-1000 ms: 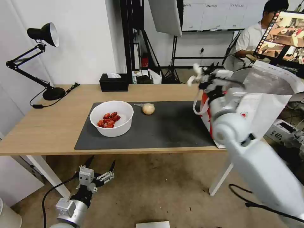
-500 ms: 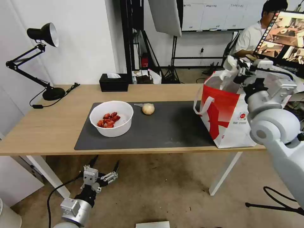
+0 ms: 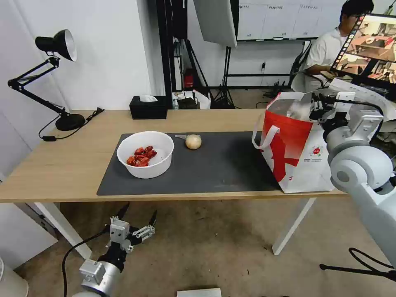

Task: Pick up the trash from the table and place it into the takeout bag.

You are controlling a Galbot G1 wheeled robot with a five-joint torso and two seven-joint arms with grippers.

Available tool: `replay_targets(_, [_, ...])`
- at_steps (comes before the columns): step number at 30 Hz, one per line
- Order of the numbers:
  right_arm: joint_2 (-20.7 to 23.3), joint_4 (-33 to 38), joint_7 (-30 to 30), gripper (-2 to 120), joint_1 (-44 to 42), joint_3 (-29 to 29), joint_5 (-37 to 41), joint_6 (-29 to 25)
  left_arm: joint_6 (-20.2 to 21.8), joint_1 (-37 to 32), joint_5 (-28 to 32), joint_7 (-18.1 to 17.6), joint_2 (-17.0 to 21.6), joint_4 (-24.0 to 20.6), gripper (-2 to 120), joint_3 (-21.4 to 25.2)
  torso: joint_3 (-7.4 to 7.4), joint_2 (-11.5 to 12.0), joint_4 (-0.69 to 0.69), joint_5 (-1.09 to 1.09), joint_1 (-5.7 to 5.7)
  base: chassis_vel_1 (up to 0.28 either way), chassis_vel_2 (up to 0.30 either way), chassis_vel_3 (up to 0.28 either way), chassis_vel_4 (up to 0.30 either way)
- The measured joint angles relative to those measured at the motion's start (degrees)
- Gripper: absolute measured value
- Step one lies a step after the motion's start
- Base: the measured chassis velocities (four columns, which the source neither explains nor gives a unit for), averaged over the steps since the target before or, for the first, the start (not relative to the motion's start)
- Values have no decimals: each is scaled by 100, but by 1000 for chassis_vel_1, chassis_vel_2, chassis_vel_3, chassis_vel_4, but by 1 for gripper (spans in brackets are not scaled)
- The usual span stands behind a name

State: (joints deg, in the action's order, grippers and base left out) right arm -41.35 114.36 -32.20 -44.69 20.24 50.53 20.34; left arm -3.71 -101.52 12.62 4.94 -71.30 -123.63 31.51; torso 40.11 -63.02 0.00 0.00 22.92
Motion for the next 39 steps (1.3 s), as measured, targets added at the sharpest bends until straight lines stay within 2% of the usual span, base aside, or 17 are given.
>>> replay_targets(4, [17,10,2,45,-9,8,5,-1,0,-13,-16,0,-17,-25,100,-2,0,0,0,0,0,0,0,0,0])
replay_targets(6, [24,78,14,57,-67,21,8,-11,0,-43,-21,0,-28,-61,100,6,0,0,0,0,0,0,0,0,0])
replay_targets(7, [24,78,14,57,-67,21,8,-11,0,-43,-21,0,-28,-61,100,6,0,0,0,0,0,0,0,0,0])
replay_targets(9, [19,150,44,68,-154,36,8,-85,0,-55,-22,0,-35,-73,100,15,0,0,0,0,0,0,0,0,0])
replay_targets(11, [16,172,66,70,-180,47,8,-119,0,-58,-22,0,-37,-78,100,16,0,0,0,0,0,0,0,0,0])
replay_targets(14, [14,294,263,86,-302,149,68,-355,0,-59,-23,0,-41,-95,100,17,0,0,0,0,0,0,0,0,0])
replay_targets(15, [14,294,263,86,-302,149,68,-355,0,-59,-23,0,-41,-95,100,17,0,0,0,0,0,0,0,0,0])
replay_targets(17, [48,524,599,96,-446,334,412,-629,0,-45,-23,0,-41,-95,100,8,0,0,0,0,0,0,0,0,0])
replay_targets(19, [57,576,667,98,-477,372,479,-665,0,-40,-23,1,-41,-94,100,4,0,0,0,-1,0,0,0,0,0])
replay_targets(21, [104,895,1151,100,-771,619,644,-837,0,-22,-24,1,-42,-93,100,-15,0,0,1,-1,0,0,0,0,0])
replay_targets(23, [118,1081,1364,100,-1022,742,659,-925,0,-16,-25,3,-44,-106,100,-27,0,0,1,-2,0,0,0,0,0])
replay_targets(25, [118,1144,1413,100,-1116,779,660,-959,0,-14,-26,2,-46,-114,100,-29,0,0,0,-2,0,0,0,0,0])
replay_targets(27, [117,1572,1570,100,-1811,995,568,-1066,0,-15,-29,4,-57,-154,100,-30,0,0,0,-1,0,0,0,0,0])
replay_targets(31, [130,1783,1588,100,-2261,1095,378,-1091,-10,-18,-38,5,-91,-157,100,-43,-1,0,-1,0,0,0,0,0,0])
replay_targets(34, [-47,2098,1679,100,-3194,1243,-437,-1134,-23,-34,-86,11,-144,-158,100,-81,-1,0,0,0,0,0,0,0,0])
replay_targets(35, [-47,2098,1679,100,-3194,1243,-437,-1134,-23,-34,-86,11,-144,-158,100,-81,-1,0,0,0,0,0,0,0,0])
replay_targets(39, [-408,2243,1839,100,-4063,1264,-1096,-1337,-39,-66,-119,15,-186,-158,100,-90,-1,-1,0,0,0,0,0,0,0])
